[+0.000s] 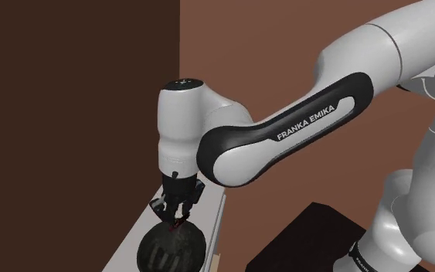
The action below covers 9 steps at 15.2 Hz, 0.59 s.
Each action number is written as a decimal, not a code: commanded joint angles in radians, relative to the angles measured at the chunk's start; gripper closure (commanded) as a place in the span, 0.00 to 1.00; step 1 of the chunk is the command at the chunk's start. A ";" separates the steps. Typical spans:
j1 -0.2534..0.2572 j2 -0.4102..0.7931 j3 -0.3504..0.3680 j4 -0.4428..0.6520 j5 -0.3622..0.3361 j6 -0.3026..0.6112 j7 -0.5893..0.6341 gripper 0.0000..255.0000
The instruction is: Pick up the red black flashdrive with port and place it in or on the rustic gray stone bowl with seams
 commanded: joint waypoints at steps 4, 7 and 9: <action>0.037 0.045 0.019 0.014 -0.030 0.025 0.075 1.00; 0.040 0.068 0.015 -0.003 -0.045 0.060 0.085 1.00; 0.043 0.084 0.013 -0.012 -0.056 0.084 0.092 1.00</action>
